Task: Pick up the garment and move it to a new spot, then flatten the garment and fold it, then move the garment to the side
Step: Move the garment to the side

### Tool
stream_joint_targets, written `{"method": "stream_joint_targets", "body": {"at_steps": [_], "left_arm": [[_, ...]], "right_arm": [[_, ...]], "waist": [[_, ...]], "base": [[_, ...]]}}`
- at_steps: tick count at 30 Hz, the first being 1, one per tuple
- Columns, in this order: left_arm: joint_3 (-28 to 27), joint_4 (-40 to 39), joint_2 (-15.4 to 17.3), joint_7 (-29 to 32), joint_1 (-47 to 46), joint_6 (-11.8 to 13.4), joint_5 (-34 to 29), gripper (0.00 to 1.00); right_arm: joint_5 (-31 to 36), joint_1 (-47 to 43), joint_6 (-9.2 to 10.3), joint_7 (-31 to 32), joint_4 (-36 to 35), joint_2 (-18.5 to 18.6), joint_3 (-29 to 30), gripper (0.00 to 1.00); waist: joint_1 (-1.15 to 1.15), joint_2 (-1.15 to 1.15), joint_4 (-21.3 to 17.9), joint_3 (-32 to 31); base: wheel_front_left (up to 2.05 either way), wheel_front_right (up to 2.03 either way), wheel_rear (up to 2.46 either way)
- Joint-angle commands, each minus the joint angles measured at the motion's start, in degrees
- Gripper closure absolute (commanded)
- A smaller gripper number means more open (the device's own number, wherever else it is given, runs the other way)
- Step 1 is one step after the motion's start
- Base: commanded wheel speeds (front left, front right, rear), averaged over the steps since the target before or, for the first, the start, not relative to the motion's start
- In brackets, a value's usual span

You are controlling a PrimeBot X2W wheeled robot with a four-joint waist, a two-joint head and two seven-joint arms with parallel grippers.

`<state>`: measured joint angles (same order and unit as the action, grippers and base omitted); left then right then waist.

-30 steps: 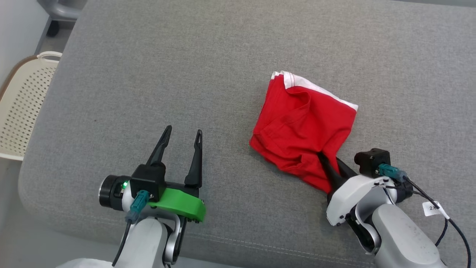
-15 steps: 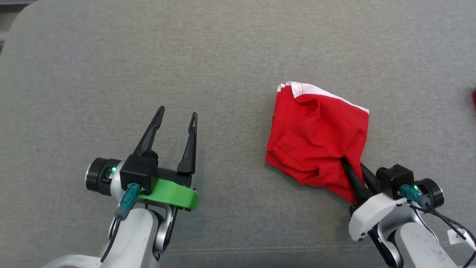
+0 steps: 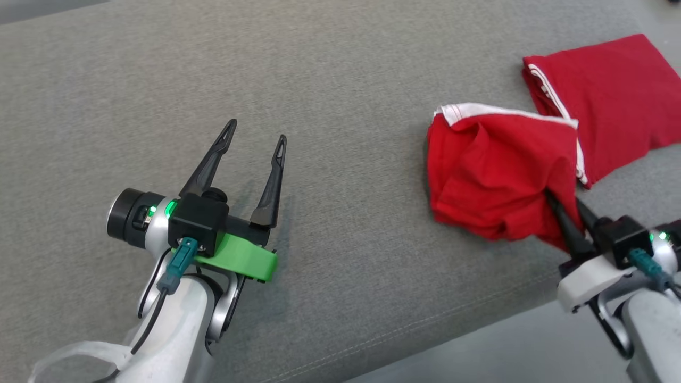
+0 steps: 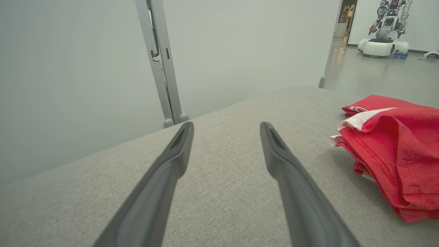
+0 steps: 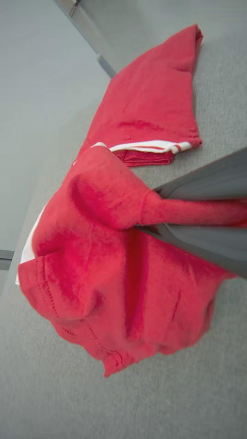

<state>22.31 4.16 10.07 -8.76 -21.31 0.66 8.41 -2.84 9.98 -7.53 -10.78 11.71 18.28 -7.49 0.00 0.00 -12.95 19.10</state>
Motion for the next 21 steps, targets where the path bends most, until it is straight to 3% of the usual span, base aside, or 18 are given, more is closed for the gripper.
{"method": "stream_joint_targets", "body": {"at_steps": [1, 7, 11, 16, 21], "left_arm": [[0.2, -0.5, 0.7, 0.4, -1.1, -0.2, -0.4, 0.0], [1.3, -1.4, 0.8, 1.2, -3.0, -1.0, -0.8, 0.0], [1.8, -1.7, 0.7, 1.0, -4.3, -1.1, -1.0, 0.0], [2.3, -1.8, 0.1, 0.5, -5.7, -1.0, -1.0, 0.0], [2.5, -1.7, -0.1, -0.1, -6.6, -0.8, -0.9, 0.0]], "right_arm": [[1.2, 3.1, 0.1, -1.3, 1.1, 2.4, -0.1, 1.0], [1.4, 13.4, 0.1, -3.6, 8.3, 11.0, -2.0, 1.0], [-0.1, 20.2, 0.1, -4.3, 13.4, 16.0, -7.1, 1.0], [-2.9, 28.1, 0.1, -4.5, 17.2, 20.9, -13.1, 1.0], [-4.1, 32.1, 0.1, -4.5, 19.2, 23.8, -15.4, 1.0]], "waist": [[0.0, 0.0, -6.6, 3.8], [0.0, 0.0, -5.3, 6.1], [0.0, 0.0, -3.5, 7.7], [0.0, 0.0, -0.9, 10.0], [0.0, 0.0, 0.7, 11.4]], "base": [[0.0, 0.0, 0.0], [0.0, 0.0, 0.0], [0.0, 0.0, 0.0], [0.0, 0.0, 0.0], [0.0, 0.0, 0.0]]}}
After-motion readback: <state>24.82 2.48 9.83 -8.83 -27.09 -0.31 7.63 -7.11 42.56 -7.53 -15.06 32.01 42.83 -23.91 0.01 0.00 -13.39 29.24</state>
